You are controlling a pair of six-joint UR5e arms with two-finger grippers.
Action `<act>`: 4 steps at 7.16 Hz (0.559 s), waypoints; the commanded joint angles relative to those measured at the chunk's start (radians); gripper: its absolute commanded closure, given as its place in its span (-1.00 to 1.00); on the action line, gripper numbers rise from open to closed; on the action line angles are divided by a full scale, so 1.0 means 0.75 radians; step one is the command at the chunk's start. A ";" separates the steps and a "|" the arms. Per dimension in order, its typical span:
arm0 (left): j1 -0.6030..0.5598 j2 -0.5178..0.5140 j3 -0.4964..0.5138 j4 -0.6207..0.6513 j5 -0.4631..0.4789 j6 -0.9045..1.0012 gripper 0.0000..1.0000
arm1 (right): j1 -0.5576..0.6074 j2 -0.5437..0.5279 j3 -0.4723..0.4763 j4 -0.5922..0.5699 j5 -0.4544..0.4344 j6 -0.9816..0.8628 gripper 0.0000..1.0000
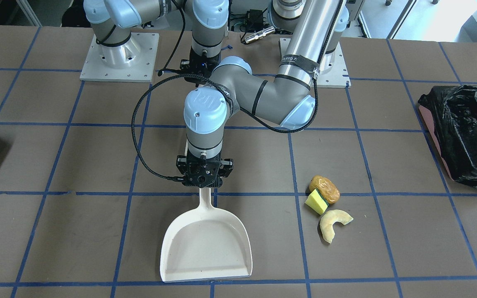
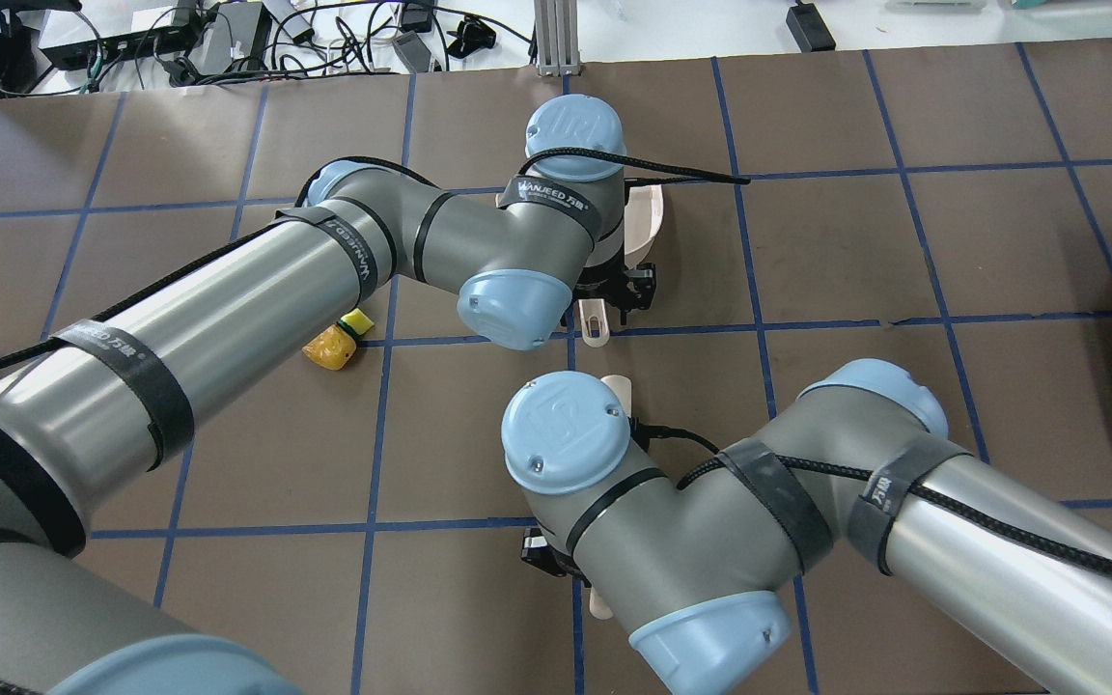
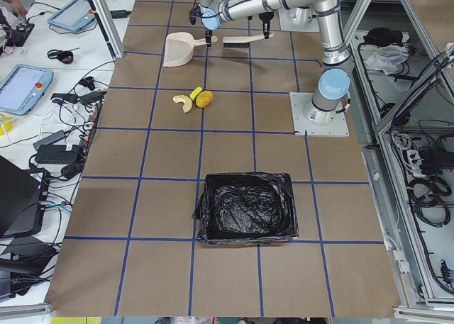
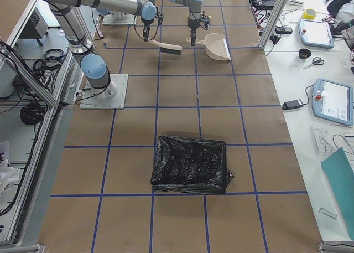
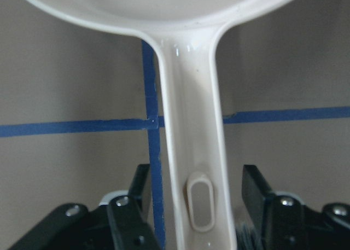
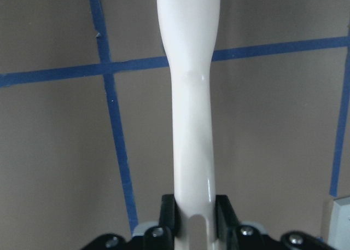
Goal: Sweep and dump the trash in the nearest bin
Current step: 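Lift the dustpan with the left gripper and place it beside the trash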
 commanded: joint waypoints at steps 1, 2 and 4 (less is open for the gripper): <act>0.000 -0.001 0.002 0.001 -0.004 0.001 0.15 | -0.036 -0.040 0.000 0.037 -0.017 -0.030 1.00; 0.000 0.001 0.004 0.001 -0.010 -0.001 0.55 | -0.046 -0.046 -0.006 0.035 -0.017 -0.057 1.00; 0.000 0.001 0.006 0.001 -0.010 0.001 1.00 | -0.060 -0.051 -0.016 0.023 -0.019 -0.067 1.00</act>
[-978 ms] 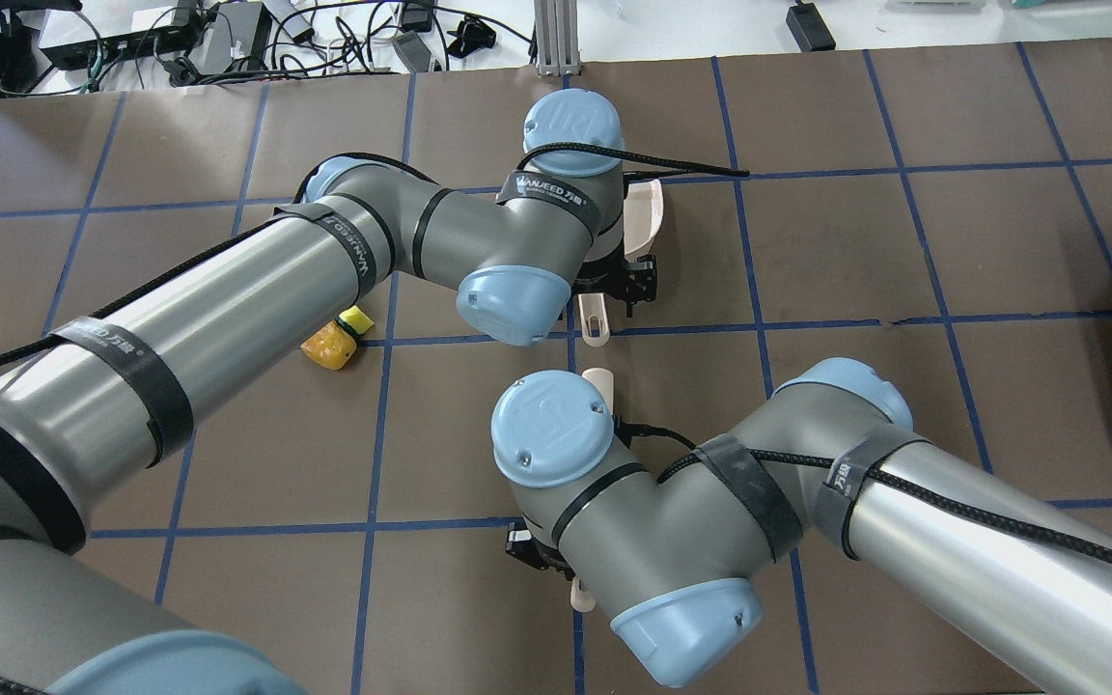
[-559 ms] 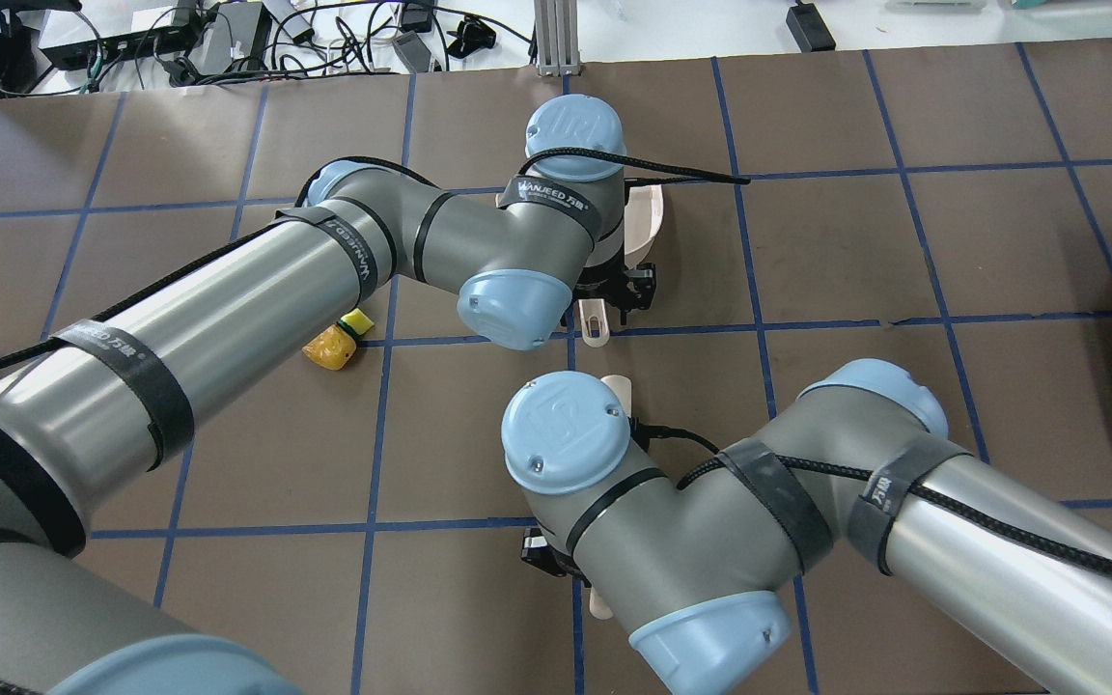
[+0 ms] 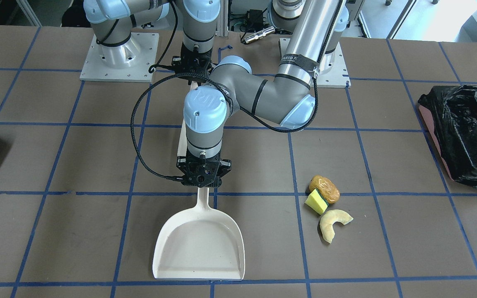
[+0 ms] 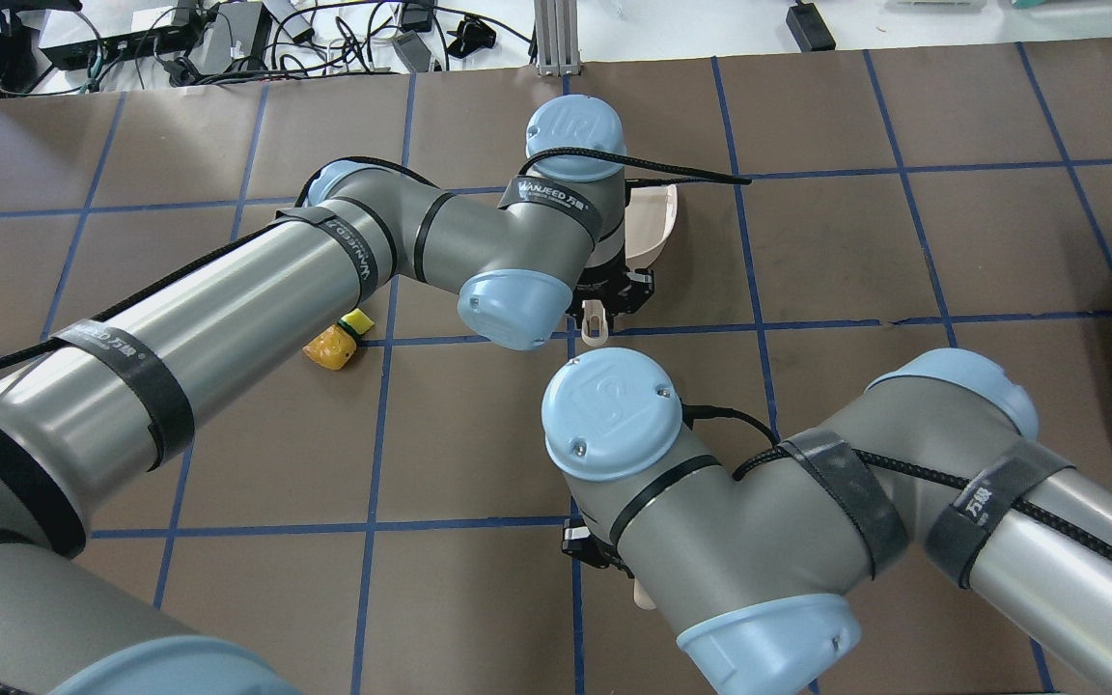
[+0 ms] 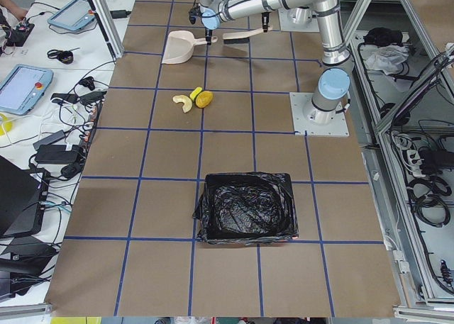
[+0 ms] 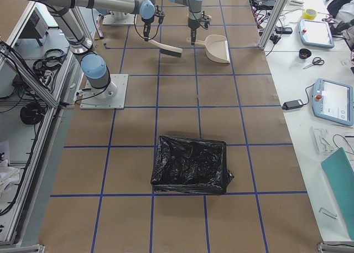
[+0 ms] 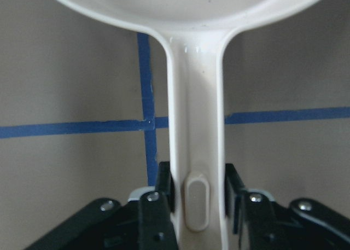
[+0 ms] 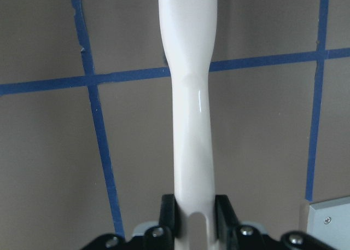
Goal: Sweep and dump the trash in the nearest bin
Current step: 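Lift the dustpan with the left gripper and place it beside the trash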
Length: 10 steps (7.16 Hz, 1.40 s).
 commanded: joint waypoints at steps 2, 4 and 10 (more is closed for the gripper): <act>0.008 0.033 0.023 -0.018 0.013 0.116 1.00 | -0.029 -0.008 -0.026 -0.001 -0.030 -0.041 1.00; 0.171 0.092 0.083 -0.132 0.052 0.380 1.00 | -0.029 -0.012 -0.024 0.015 -0.045 -0.065 1.00; 0.774 0.319 0.095 -0.354 0.116 1.412 1.00 | -0.019 -0.012 0.025 0.015 -0.020 -0.060 1.00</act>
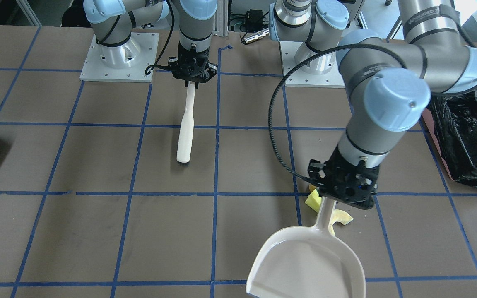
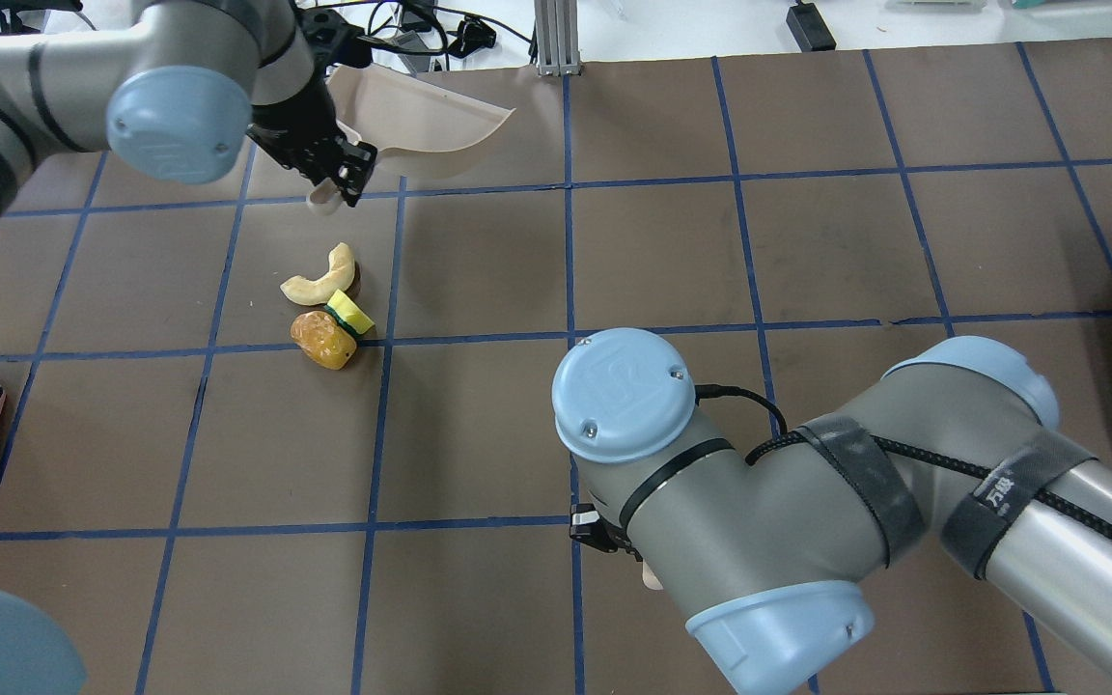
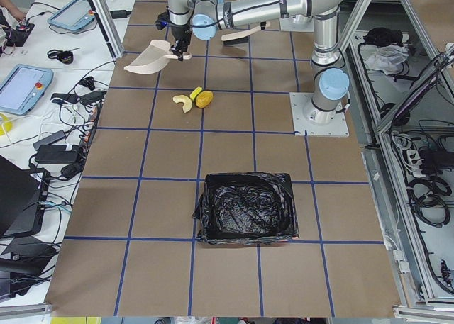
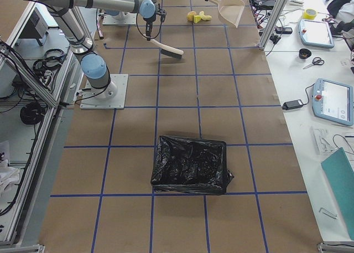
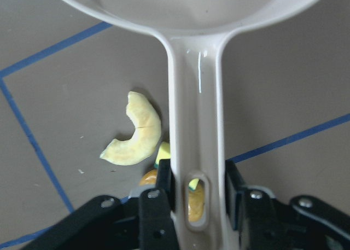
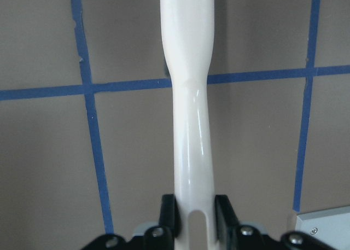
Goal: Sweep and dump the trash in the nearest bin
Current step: 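Lift the dustpan with the left gripper and place it beside the trash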
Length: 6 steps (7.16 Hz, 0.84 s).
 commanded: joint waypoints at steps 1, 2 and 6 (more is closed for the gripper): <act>0.263 0.065 -0.025 -0.062 0.021 0.497 1.00 | 0.002 0.002 0.049 0.003 0.004 0.008 1.00; 0.406 0.072 -0.027 -0.079 0.019 0.732 1.00 | 0.006 0.013 0.071 -0.003 0.008 0.016 1.00; 0.847 -0.016 -0.076 -0.063 0.008 1.748 1.00 | 0.002 0.021 0.096 -0.023 0.008 0.012 1.00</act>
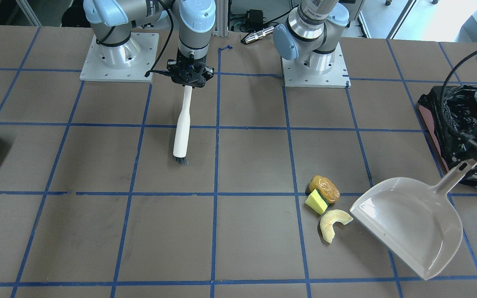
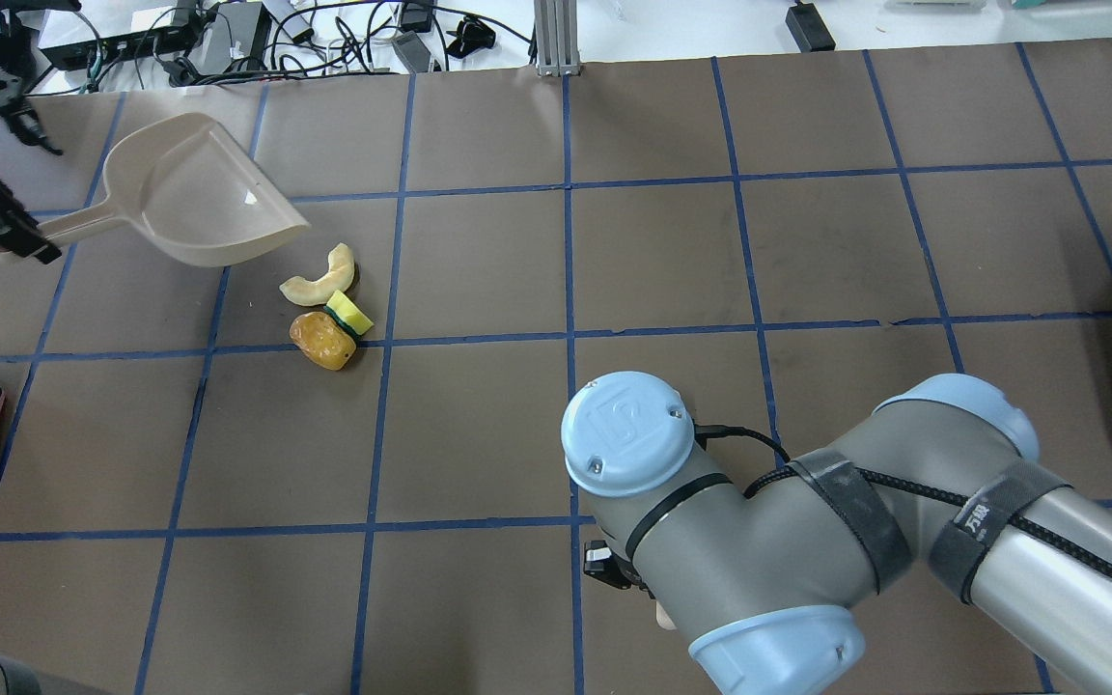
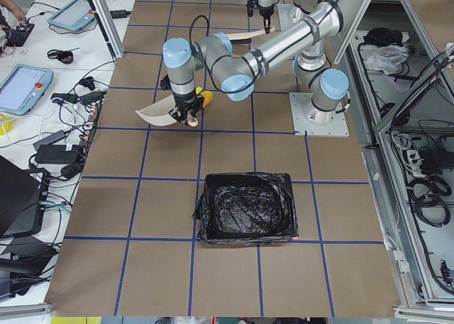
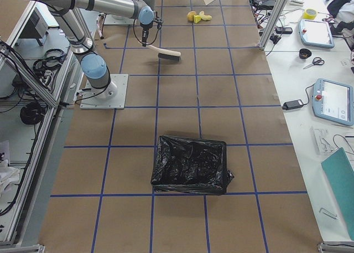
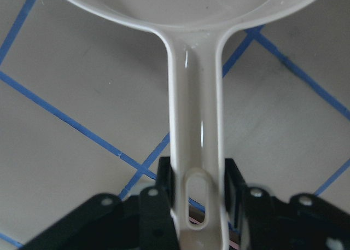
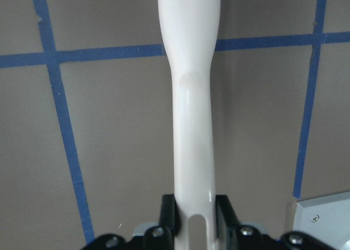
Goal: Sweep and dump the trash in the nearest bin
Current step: 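Lift the dustpan with the left gripper and place it beside the trash, then hold the dustpan still with the left gripper while the right gripper lifts the brush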
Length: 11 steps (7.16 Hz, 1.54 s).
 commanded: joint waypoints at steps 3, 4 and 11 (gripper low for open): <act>0.108 -0.159 -0.007 0.183 -0.008 0.722 1.00 | -0.005 0.053 0.039 -0.066 0.002 -0.014 1.00; 0.108 -0.190 -0.007 0.230 -0.020 0.758 1.00 | -0.007 0.077 0.041 -0.070 0.004 -0.016 1.00; 0.024 -0.245 -0.007 0.261 0.055 0.916 1.00 | -0.013 0.127 0.041 -0.093 -0.004 -0.051 0.97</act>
